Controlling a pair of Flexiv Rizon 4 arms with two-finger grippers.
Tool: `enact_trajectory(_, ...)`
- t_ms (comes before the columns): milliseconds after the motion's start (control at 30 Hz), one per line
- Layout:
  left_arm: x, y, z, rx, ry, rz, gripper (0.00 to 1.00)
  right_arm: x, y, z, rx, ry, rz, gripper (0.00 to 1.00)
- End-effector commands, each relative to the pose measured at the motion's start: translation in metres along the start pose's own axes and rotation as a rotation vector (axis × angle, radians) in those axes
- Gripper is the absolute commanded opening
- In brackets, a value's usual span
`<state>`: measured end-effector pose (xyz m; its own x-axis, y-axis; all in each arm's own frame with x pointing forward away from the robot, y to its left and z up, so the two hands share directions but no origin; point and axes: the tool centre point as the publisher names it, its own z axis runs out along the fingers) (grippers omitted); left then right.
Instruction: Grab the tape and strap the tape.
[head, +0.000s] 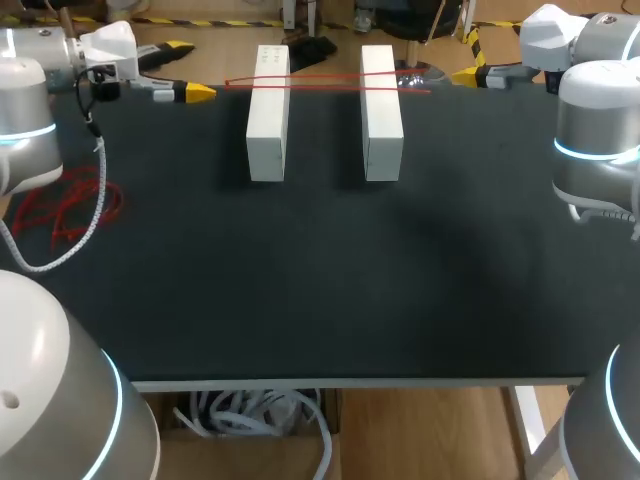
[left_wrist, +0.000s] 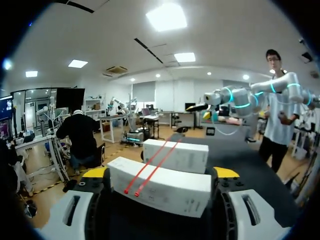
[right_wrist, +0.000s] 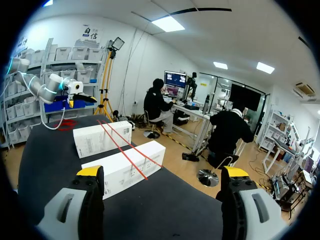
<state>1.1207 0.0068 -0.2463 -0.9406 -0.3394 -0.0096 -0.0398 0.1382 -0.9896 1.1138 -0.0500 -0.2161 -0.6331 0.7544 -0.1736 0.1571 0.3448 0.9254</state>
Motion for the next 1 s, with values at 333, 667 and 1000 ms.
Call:
enact_trajectory(333,-0.016,0.022,0.013,-0.026,0.091,-0.008,0.25,0.0,0.0,0.0,0.0,0.0,0.0,1.0)
enact_trajectory(667,-0.021,0.034,0.019,-0.035,0.108,-0.009,0.2,0.0,0.0,0.0,0.0,0.0,0.0,1.0)
enact_trajectory(1000,-0.027,0.04,0.028,-0.035,0.118,-0.009,0.3,0.0,0.0,0.0,0.0,0.0,0.0,1.0)
